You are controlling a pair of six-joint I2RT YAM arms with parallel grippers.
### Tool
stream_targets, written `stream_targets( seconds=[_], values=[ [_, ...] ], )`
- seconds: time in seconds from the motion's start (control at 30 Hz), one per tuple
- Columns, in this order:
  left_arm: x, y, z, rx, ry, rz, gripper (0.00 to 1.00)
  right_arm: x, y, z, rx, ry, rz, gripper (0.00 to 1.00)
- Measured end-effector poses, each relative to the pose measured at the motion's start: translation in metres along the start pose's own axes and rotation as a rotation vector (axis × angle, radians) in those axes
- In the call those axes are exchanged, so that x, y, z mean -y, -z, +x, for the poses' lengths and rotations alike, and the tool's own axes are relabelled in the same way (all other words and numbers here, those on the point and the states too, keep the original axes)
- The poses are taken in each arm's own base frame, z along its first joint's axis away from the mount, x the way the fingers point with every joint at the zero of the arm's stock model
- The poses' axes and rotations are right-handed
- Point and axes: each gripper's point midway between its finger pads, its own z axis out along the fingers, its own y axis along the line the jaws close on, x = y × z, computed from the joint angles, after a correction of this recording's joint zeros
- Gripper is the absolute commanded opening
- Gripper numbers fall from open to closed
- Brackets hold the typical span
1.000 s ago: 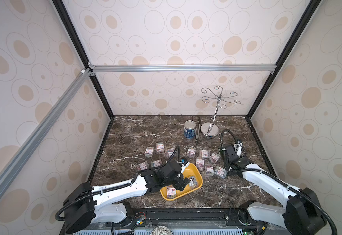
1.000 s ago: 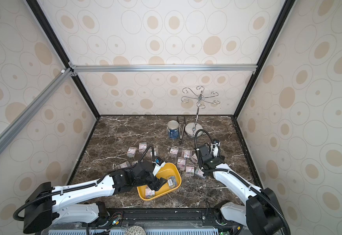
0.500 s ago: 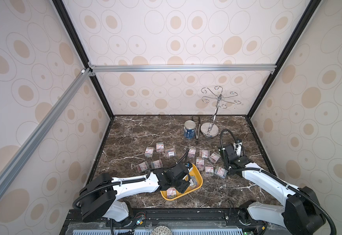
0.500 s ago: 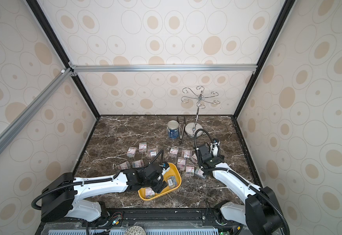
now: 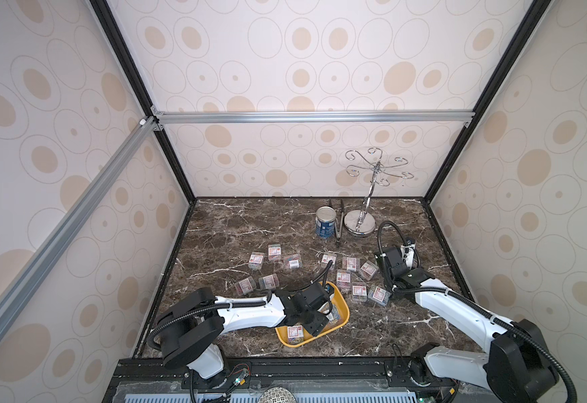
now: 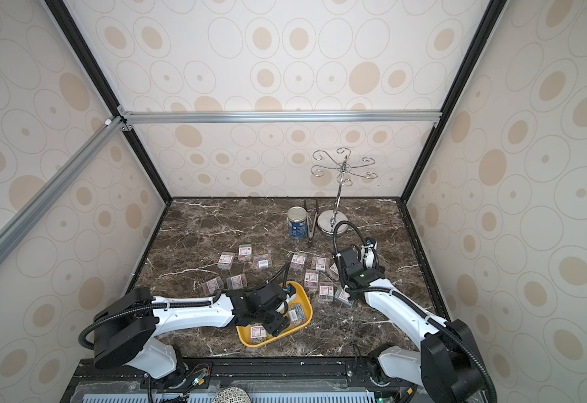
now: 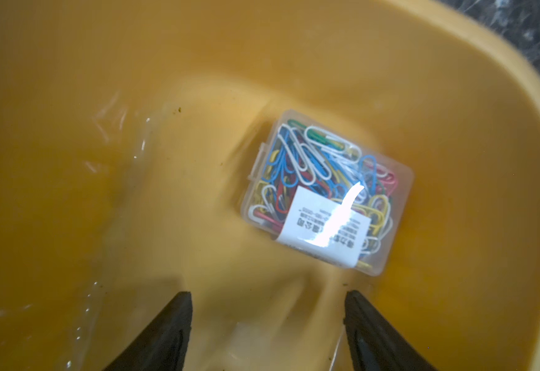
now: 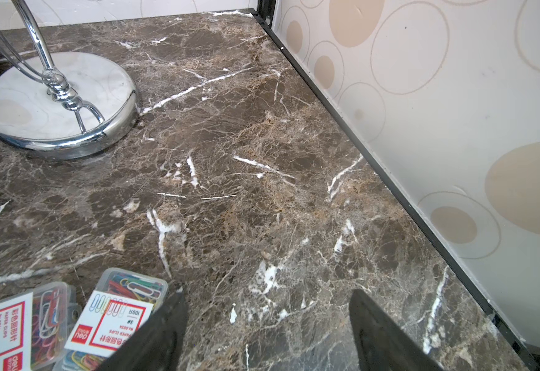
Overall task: Take the paper clips out of the storage box
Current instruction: Adjust the boxed paper clips in the storage box.
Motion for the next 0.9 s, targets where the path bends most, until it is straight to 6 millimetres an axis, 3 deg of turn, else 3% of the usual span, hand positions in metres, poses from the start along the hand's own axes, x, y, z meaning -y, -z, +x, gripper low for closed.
stream_targets(
  seconds=[0.33, 0.6, 0.9],
  values=[
    [-0.010, -0.020, -0.017, -0.017, -0.023, -0.079, 0.78, 0.000, 0.000, 0.001, -0.002, 0.003, 0.002, 0.80],
    [-0.045, -0.018, -0.028, -0.003, 0.051, -0.181, 0.74, 0.000, 0.000, 0.001, -0.002, 0.003, 0.002, 0.80],
    [-0.059, -0.014, -0.031, 0.005, 0.074, -0.235, 0.74, 0.001, 0.000, 0.001, -0.002, 0.003, 0.002, 0.80]
  ],
)
